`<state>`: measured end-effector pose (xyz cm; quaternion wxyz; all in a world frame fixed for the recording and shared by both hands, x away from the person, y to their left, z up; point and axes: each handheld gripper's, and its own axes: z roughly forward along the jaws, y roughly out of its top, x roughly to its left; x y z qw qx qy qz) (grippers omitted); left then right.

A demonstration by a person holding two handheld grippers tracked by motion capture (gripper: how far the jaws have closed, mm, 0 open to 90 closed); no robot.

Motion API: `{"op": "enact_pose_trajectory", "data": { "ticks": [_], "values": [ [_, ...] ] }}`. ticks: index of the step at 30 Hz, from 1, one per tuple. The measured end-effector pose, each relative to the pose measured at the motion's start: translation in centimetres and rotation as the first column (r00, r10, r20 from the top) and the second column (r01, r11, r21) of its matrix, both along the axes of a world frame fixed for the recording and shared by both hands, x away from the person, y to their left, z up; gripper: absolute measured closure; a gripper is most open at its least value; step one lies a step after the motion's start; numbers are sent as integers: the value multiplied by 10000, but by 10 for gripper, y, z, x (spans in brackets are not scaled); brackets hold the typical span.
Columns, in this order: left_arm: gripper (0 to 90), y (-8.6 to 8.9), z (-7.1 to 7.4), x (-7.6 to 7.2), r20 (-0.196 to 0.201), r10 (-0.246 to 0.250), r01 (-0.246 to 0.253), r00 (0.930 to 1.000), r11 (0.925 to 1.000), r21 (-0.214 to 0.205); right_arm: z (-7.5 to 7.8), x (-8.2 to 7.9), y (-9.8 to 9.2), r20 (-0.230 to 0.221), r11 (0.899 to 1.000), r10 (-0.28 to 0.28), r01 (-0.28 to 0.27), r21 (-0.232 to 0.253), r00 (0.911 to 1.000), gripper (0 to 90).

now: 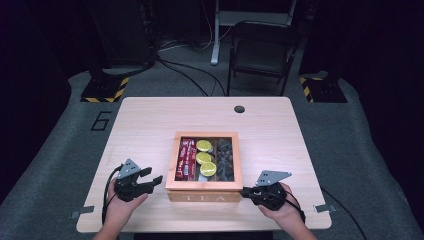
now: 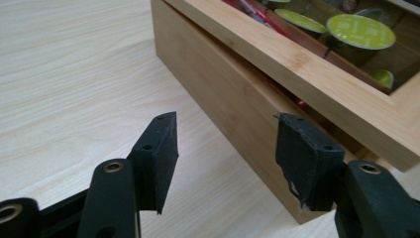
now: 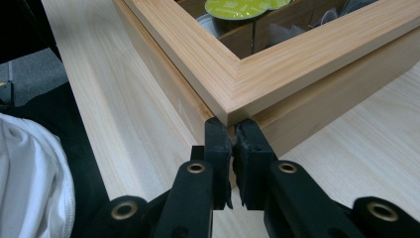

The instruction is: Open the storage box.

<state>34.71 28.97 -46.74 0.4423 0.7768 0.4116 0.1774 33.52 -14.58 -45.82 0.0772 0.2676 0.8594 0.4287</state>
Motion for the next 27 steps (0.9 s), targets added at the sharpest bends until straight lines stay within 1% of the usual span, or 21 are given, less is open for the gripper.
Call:
{"op": "enact_pose_trajectory", "data": {
  "ticks": [1, 3, 4, 5, 6, 7, 8, 9, 10, 11, 12, 13, 15, 16, 17, 20, 22, 23, 24, 25, 27],
  "values": [
    [429, -1, 1, -2, -9, -44, 44, 10000, 10000, -9, 0, 0, 1, -59, 9999, -88, 89, 64, 9999, 845],
    [435, -2, 3, -4, 104, -187, 187, 9998, 9998, 46, 1, 1, 2, -49, 9996, -122, 123, 244, 9999, 845],
    [437, -3, 4, -6, 76, -238, 238, 9997, 9997, -1, 1, 2, 2, -50, 9998, -32, 34, 209, 10000, 845],
    [439, -4, 4, -7, 138, -263, 263, 9996, 9996, 33, 2, 3, 3, -61, 9997, -91, 92, 214, 9999, 846],
    [440, -6, 5, -8, 150, -310, 310, 9994, 9995, 41, 3, 4, 3, -20, 9997, -2, 2, 224, 10000, 846],
    [442, -6, 5, -9, 167, -399, 397, 9991, 9991, 124, 3, 5, 4, 7, 9996, 7, -7, 274, 10000, 847],
    [444, -7, 6, -11, 183, -433, 431, 9989, 9990, 139, 3, 5, 4, -78, 9994, -61, 64, 352, 10000, 847],
    [444, -7, 6, -12, 199, -482, 479, 9986, 9987, 153, 4, 6, 5, -65, 9993, -10, 12, 387, 10000, 847],
    [444, -8, 6, -13, 189, -492, 490, 9986, 9987, 123, 4, 6, 5, -71, 9991, 37, -34, 419, 10000, 848],
    [444, -10, 6, -14, 299, -452, 448, 9985, 9989, 119, 5, 7, 6, -114, 9987, -55, 61, 514, 9999, 849],
    [444, -10, 7, -15, 209, -564, 560, 9982, 9983, 187, 5, 8, 6, -126, 9987, -1, 7, 514, 9999, 849],
    [444, -11, 7, -16, 319, -508, 503, 9982, 9986, 179, 5, 9, 7, -126, 9988, 70, -64, 495, 9999, 850],
    [444, -12, 9, -17, 323, -592, 580, 9977, 9977, 358, 5, 10, 9, -76, 9986, 56, -52, 523, 10000, 851],
    [444, -13, 10, -18, 398, -597, 582, 9974, 9976, 378, 5, 11, 10, -74, 9986, 68, -64, 527, 10000, 851],
    [444, -14, 11, -19, 495, -570, 555, 9971, 9980, 315, 5, 12, 11, -116, 9985, 129, -123, 531, 9998, 851],
    [444, -18, 15, -20, 556, -748, 728, 9957, 9967, 368, 6, 13, 14, -84, 9981, 37, -31, 614, 10000, 853],
    [457, -23, 18, -21, 517, -938, 913, 9943, 9946, 486, 7, 14, 14, -107, 9979, 52, -45, 641, 9999, 857],
    [460, -26, 19, -21, 521, -1013, 979, 9935, 9931, 637, 7, 15, 14, -44, 9976, 137, -134, 675, 9999, 858],
    [467, -28, 20, -21, 535, -1077, 1040, 9927, 9922, 691, 7, 15, 14, -23, 9971, 71, -69, 756, 10000, 860],
    [467, -31, 21, -21, 532, -1162, 1129, 9918, 9917, 616, 7, 16, 14, 5, 9970, 71, -71, 775, 10000, 864],
    [467, -37, 23, -21, 608, -1291, 1245, 9898, 9894, 744, 7, 17, 15, 1, 9972, 1, -1, 753, 10000, 874]
  ]
}}
